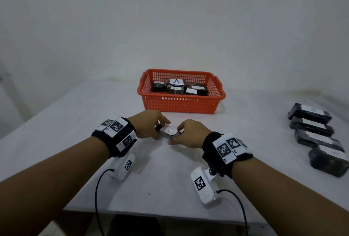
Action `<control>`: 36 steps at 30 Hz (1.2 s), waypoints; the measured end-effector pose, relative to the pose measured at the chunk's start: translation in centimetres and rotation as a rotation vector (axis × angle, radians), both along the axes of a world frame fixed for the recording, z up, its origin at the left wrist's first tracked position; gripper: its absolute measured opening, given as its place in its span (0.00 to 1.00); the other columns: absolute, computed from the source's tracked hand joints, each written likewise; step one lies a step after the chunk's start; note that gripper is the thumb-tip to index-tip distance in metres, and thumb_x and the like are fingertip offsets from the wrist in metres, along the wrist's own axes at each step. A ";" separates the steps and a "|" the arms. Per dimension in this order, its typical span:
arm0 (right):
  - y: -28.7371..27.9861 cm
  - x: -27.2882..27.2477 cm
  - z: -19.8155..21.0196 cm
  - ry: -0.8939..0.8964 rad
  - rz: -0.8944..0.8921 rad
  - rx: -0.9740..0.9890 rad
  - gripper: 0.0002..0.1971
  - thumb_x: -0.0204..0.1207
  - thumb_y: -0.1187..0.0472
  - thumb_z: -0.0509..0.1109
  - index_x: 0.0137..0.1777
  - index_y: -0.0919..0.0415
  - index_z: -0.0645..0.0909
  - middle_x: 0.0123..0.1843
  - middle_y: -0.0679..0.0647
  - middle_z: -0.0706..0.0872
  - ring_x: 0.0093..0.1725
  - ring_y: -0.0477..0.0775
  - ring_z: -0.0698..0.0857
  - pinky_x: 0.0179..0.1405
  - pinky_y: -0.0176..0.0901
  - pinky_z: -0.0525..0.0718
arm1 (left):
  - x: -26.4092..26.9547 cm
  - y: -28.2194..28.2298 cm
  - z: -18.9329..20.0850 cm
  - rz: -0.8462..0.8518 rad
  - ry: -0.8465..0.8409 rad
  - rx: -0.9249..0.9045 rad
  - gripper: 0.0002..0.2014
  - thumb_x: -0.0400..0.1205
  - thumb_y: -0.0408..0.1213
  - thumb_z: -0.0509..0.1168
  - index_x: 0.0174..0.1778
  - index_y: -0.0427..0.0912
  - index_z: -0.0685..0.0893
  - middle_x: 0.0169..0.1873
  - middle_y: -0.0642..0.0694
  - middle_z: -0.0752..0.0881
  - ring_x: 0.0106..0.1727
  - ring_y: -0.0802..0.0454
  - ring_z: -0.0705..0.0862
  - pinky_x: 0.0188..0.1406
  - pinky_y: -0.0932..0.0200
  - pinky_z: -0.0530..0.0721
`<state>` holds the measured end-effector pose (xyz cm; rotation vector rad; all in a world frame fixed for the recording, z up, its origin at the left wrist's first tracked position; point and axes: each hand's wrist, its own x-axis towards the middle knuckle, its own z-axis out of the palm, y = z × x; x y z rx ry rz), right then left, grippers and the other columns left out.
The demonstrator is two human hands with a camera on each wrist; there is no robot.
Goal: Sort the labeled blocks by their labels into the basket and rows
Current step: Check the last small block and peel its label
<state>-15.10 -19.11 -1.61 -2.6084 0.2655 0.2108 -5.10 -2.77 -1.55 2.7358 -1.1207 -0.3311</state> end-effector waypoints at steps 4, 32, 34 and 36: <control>0.1 1.2 -0.4 -0.015 -0.019 -0.028 0.21 0.71 0.51 0.84 0.60 0.62 0.91 0.56 0.55 0.92 0.51 0.53 0.87 0.40 0.40 0.82 | 0.5 -0.2 -0.2 -0.012 -0.042 -0.006 0.27 0.76 0.44 0.82 0.72 0.50 0.87 0.64 0.47 0.85 0.58 0.49 0.84 0.51 0.61 0.78; -5.2 -5.9 0.9 -0.449 -0.104 1.026 0.13 0.78 0.65 0.80 0.59 0.71 0.90 0.54 0.66 0.94 0.54 0.67 0.94 0.60 0.53 0.92 | -5.9 -2.0 1.5 -0.028 0.624 -0.964 0.14 0.84 0.36 0.74 0.64 0.37 0.91 0.57 0.41 0.94 0.59 0.44 0.93 0.61 0.52 0.91; -5.3 -6.1 0.8 -0.430 -0.110 1.036 0.12 0.77 0.66 0.80 0.58 0.72 0.90 0.53 0.67 0.94 0.54 0.68 0.94 0.59 0.51 0.92 | -6.2 -2.0 1.1 -0.021 0.637 -0.986 0.13 0.84 0.34 0.73 0.64 0.35 0.91 0.57 0.39 0.94 0.59 0.43 0.93 0.63 0.50 0.91; -5.4 -6.3 0.8 -0.400 -0.113 1.042 0.13 0.77 0.66 0.80 0.58 0.73 0.90 0.53 0.70 0.93 0.55 0.69 0.94 0.58 0.51 0.92 | -6.3 -2.1 0.8 0.001 0.615 -0.995 0.12 0.85 0.33 0.73 0.63 0.34 0.91 0.56 0.39 0.94 0.57 0.42 0.94 0.64 0.50 0.91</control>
